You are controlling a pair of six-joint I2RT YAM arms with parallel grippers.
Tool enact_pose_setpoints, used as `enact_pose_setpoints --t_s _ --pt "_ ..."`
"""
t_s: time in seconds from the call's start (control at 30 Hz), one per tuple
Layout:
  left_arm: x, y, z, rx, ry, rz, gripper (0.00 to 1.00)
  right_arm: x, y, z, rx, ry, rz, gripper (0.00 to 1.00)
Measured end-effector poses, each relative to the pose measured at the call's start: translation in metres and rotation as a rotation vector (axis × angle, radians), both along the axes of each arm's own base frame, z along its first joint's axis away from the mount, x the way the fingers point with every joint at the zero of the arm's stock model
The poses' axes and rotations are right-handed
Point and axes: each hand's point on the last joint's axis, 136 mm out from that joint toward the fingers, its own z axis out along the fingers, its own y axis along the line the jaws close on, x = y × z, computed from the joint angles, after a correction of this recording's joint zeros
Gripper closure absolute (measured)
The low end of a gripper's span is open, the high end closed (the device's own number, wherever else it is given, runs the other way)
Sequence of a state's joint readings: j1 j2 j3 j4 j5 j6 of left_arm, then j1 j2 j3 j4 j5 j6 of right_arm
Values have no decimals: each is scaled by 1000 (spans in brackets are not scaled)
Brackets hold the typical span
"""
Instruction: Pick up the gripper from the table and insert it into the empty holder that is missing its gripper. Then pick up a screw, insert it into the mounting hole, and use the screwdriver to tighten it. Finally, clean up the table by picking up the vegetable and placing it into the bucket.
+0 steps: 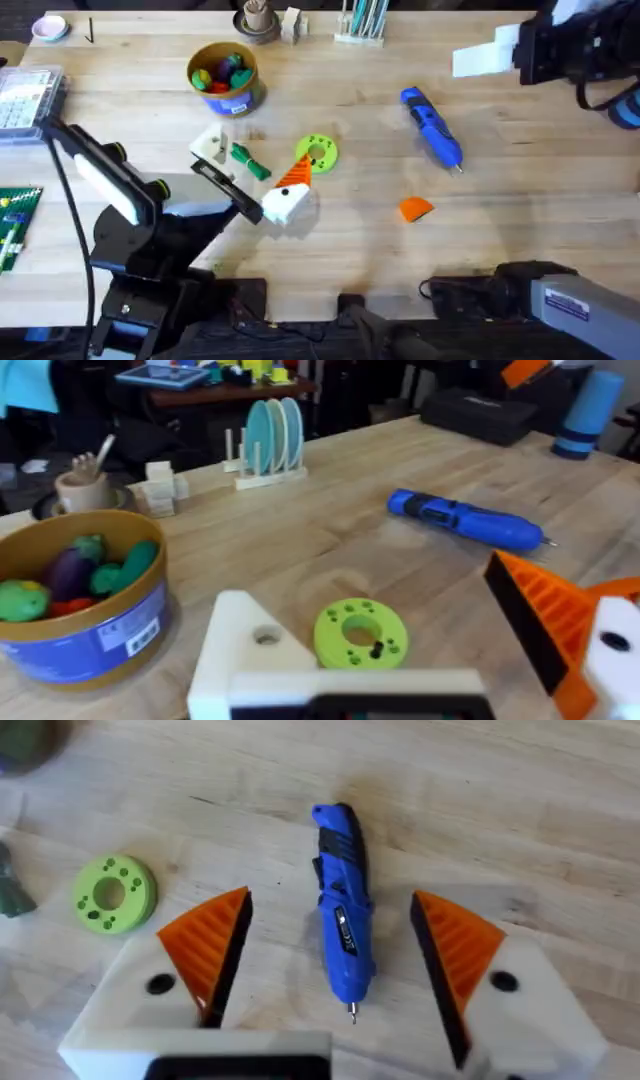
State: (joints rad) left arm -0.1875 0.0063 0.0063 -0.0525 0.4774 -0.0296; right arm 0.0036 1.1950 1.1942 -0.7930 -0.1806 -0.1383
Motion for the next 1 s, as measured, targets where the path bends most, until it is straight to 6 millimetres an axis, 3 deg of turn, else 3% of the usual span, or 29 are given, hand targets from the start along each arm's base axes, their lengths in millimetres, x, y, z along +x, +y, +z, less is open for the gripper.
enact_pose_setpoints --t_s 0.47,1.0 --pt "-43 -39 -1 -17 17 -339 7 0 0 0 0 0 0 8" --pt "-50 -43 -1 -20 22 -387 7 0 0 0 0 0 0 9"
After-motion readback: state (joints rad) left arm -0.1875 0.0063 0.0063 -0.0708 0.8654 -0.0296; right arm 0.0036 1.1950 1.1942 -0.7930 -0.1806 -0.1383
